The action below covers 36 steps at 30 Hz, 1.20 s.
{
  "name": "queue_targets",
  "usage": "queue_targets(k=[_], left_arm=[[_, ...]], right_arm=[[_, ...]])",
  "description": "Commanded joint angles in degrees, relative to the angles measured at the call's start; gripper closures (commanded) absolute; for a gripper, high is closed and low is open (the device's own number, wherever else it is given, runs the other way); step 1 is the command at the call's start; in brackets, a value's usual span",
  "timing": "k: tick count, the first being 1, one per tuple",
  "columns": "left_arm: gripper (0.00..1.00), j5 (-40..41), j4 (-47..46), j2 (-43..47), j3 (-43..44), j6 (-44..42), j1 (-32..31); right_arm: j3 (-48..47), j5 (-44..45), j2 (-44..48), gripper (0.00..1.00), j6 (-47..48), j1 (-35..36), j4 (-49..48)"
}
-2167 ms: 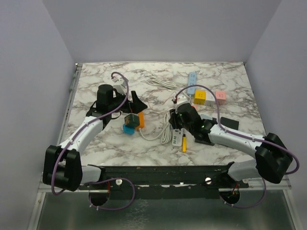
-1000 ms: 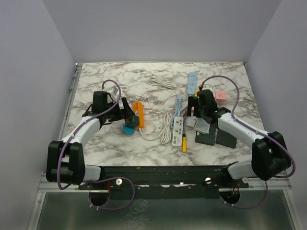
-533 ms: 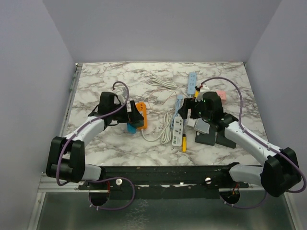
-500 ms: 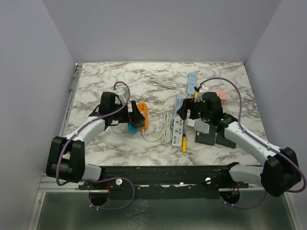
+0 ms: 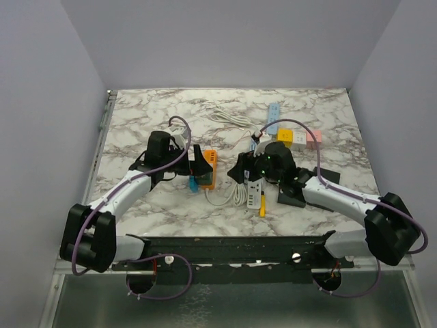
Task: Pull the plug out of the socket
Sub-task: Remove the plug from the socket.
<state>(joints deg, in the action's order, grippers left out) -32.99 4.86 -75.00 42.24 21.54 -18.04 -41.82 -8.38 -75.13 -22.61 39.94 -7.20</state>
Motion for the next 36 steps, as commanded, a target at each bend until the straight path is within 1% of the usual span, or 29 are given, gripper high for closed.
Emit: queue_targets(k=[1, 4, 7, 9, 13, 15, 17, 18, 22, 25, 28, 31, 36], left_arm=[[0.01, 1.74, -0.95, 2.68, -0.6, -1.05, -0.32], [0.01, -2.68, -1.25, 0.01, -0.29, -0.31, -0.44], [0.01, -1.5, -1.26, 0.11, 0.35, -0.37, -0.42], [0.01, 2.26, -1.23, 2.78, 0.6, -1.23, -0.46], [0.01, 10.54, -1.25, 10.86, -0.36, -2.5, -0.37], [0.01, 15.72, -1.1, 14.58, -2.02, -0.81, -0.33], [0.01, 22.14, 0.56, 17.39, -4.52, 3.44, -0.34], [0.01, 23.5, 1.36, 18.27, -5.96, 5.57, -0.34], [0.01, 21.31, 1.49, 21.64, -12.75, 12.49, -0.44], [0.01, 19.94, 1.49, 26.02, -16.71, 14.08, -0.47], [0.01, 18.0, 0.39, 29.15, -18.64, 15.86, -0.63], [0.01, 17.47, 0.18, 29.54, -19.51, 16.69, -0.65], [0.03, 17.46, -0.52, 25.98, -19.25, 16.1, -1.07]], right_arm=[[-1.0, 0.77, -3.39, 0.18, -4.75, 2.94, -5.41], [-1.81, 0.27, -5.88, 0.18, -5.42, 4.25, -7.66], [-1.5, 0.24, -7.11, 0.18, -3.66, 6.27, -11.03], [-1.86, 0.59, -7.66, 0.18, -3.34, 7.07, -11.5], [-3.11, 2.1, -8.33, 0.18, -3.07, 7.85, -11.16], [-3.77, 2.85, -8.81, 0.18, -3.17, 7.96, -10.88], [-4.63, 3.04, -9.64, 0.18, -3.27, 7.96, -10.17], [-4.93, 3.11, -9.94, 0.19, -3.31, 7.96, -9.96], [-5.45, 3.42, -10.04, 0.19, -3.4, 7.96, -9.39], [-6.08, 4.25, -9.93, 0.18, -2.9, 7.96, -8.19], [-6.7, 4.59, -10.02, 0.18, -2.3, 7.96, -7.35], [-7.59, 4.37, -10.29, 0.18, -1.96, 7.96, -6.62], [-7.36, 4.08, -10.08, 0.18, -2.0, 7.96, -6.63]])
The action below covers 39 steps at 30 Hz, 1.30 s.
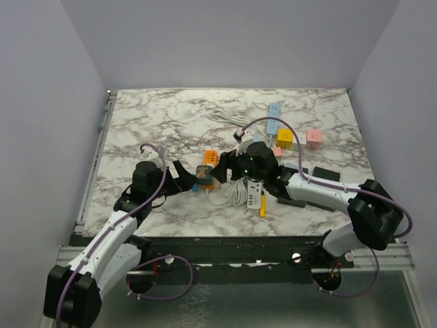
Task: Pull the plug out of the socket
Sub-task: Remove the plug from the socket.
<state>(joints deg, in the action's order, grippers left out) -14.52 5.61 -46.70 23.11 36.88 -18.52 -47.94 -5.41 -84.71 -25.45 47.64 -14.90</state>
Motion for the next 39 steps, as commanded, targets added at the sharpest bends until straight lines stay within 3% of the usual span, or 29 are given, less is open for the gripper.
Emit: queue_targets(k=[1, 6, 15, 25, 28, 33, 39], left_arm=[[0.04, -0.74, -1.25, -2.95, 0.16, 0.59, -0.75], [0.11, -0.1, -1.46, -5.39, 2.19, -0.92, -1.74], [0.45, 2.17, -1.26, -9.37, 2.54, -1.87, -3.82], [0.59, 7.09, -1.32, -13.2, 5.62, -4.29, -6.85], [0.68, 6.76, -1.23, -15.04, 7.38, -5.98, -8.1], [0.88, 6.47, 1.07, -17.11, 9.65, -6.8, -10.01], [0.97, 9.27, 2.98, -17.24, 10.66, -4.06, -13.86]], right_arm=[[-1.07, 1.1, -0.4, 0.18, 0.77, 0.26, 1.07], [-1.38, 0.42, -0.51, 0.18, 0.81, 0.26, 2.13], [-2.68, -0.3, -1.42, 0.19, 0.28, 0.44, 2.99], [-1.33, -0.16, -0.62, 0.19, 0.22, 0.44, 3.18], [-1.22, 0.77, -0.08, 0.19, 0.04, 0.44, 3.89], [-2.65, 5.96, 1.3, 0.18, -1.92, 0.44, 9.7], [-6.28, 11.31, 1.8, 0.18, -6.38, 0.44, 19.97]])
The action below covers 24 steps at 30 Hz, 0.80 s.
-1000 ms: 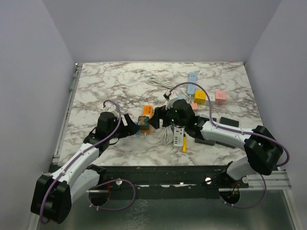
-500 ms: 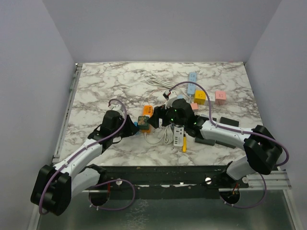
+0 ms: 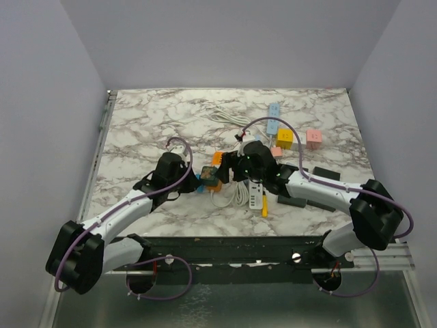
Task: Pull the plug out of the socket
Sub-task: Remove the plug from the socket.
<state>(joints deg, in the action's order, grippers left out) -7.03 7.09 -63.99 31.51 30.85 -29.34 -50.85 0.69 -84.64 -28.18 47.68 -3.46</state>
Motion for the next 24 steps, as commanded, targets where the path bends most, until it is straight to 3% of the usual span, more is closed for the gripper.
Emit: queue_targets(k=[1, 6, 12, 24], left_arm=[[0.97, 3.24, 1.7, -0.1, 2.65, 2.66, -4.18], [1.0, 14.58, 2.65, -1.45, 4.38, 6.47, -10.65], [1.0, 21.64, 2.45, -1.13, 4.47, 10.74, -14.59], [1.0, 19.38, 1.82, 0.09, 3.45, 9.67, -15.74]], right_arm=[[-3.7, 5.08, 1.87, 0.18, -4.42, 0.44, 9.16], [-3.77, 4.03, 2.64, 0.2, -9.44, 1.31, 8.64], [-4.81, 2.34, -1.14, 0.22, -14.54, 3.25, 7.47], [-9.65, 4.51, -10.26, 0.25, -13.04, 4.0, 8.44]])
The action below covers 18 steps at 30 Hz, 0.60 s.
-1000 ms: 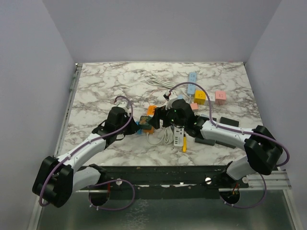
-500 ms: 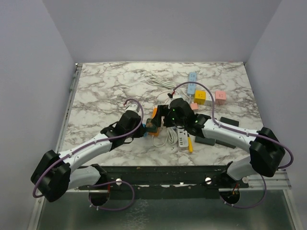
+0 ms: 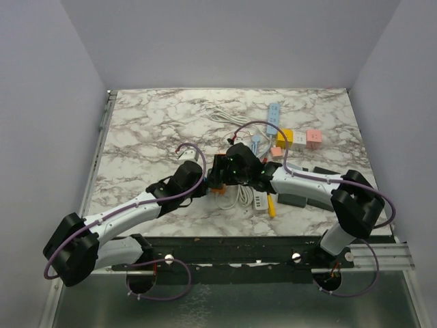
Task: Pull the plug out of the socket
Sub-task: Remove the plug from the socket.
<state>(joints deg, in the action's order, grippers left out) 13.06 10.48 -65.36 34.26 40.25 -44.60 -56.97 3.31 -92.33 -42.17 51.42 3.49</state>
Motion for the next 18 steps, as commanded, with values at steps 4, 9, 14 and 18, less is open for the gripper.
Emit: queue_targets(k=[4, 9, 14, 18], left_arm=[[1.0, -2.96, -2.32, 1.46, 0.01, -0.55, -0.44], [1.0, -3.57, -3.58, 1.64, -0.39, -0.63, -0.48], [1.0, -4.57, -4.67, 1.09, -0.38, -0.76, -0.43], [1.0, -5.76, -5.16, 0.55, -0.25, -2.07, -0.44]], right_arm=[[-6.83, 4.38, -5.42, 0.24, 2.77, 0.43, 4.57], [-8.94, 7.04, -7.68, 0.25, 3.25, 0.78, 7.67], [-10.3, 8.82, -9.37, 0.25, 2.64, 1.25, 8.73], [-11.51, 10.76, -10.76, 0.32, 3.13, 1.49, 9.97]])
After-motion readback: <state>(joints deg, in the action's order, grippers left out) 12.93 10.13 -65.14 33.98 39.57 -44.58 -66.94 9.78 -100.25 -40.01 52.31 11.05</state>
